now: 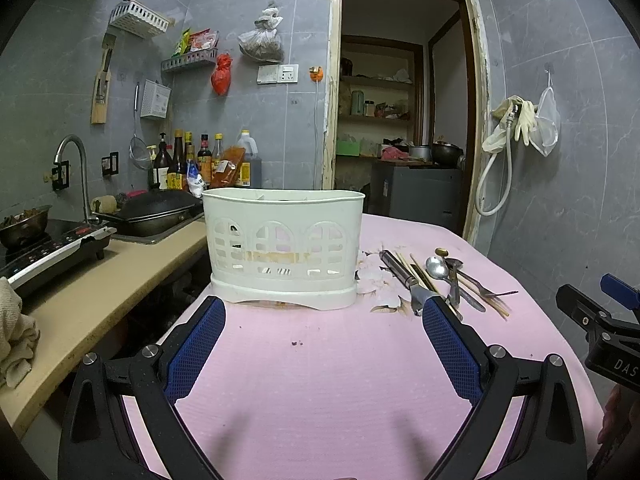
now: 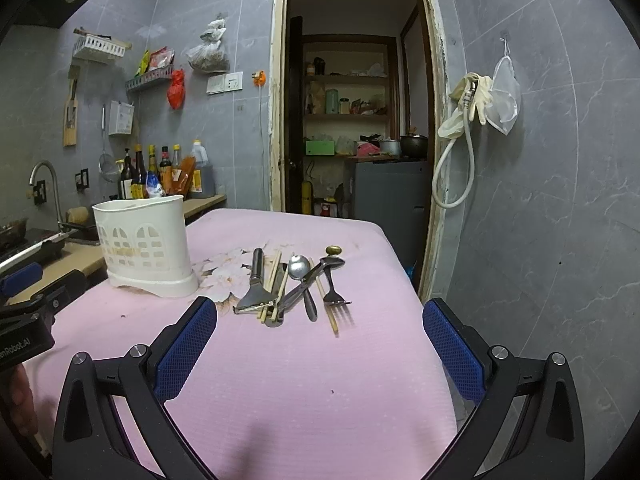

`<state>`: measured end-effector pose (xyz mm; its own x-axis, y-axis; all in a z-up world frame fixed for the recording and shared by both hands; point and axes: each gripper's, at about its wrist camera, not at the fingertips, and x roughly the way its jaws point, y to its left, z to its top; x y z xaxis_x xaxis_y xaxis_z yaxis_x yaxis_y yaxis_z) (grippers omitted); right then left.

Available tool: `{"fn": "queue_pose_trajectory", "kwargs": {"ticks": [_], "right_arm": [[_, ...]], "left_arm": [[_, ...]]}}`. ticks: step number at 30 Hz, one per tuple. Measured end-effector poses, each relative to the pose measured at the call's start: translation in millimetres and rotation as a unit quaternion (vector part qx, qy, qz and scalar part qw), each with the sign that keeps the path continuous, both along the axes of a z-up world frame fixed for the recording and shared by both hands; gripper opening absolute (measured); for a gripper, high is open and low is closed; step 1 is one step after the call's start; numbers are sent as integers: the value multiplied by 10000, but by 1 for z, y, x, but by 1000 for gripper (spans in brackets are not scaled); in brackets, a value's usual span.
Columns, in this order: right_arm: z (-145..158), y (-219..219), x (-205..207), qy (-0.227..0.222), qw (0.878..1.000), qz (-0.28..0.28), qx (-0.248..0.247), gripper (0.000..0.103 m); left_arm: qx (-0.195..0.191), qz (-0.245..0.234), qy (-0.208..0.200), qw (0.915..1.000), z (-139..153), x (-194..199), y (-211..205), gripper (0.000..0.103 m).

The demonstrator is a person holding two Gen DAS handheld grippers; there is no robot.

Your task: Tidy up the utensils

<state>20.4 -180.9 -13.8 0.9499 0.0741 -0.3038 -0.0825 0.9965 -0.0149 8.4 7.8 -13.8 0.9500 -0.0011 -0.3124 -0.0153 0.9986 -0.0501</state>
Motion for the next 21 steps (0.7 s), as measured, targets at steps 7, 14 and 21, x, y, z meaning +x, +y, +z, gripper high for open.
{"fn": "queue_pose_trajectory", "kwargs": {"ticks": [7, 14, 21], "right_arm": [[-1, 1, 1, 16, 10000, 1, -3, 103], [-2, 2, 1, 27, 10000, 2, -2, 103], [-2, 2, 1, 34, 10000, 4, -6, 103]], "left_arm": [[0, -5, 14, 10000, -1, 1, 1, 97], [-6, -8, 29, 10000, -2, 1, 1, 97], [-7, -7, 37, 10000, -2, 1, 0, 97]]}}
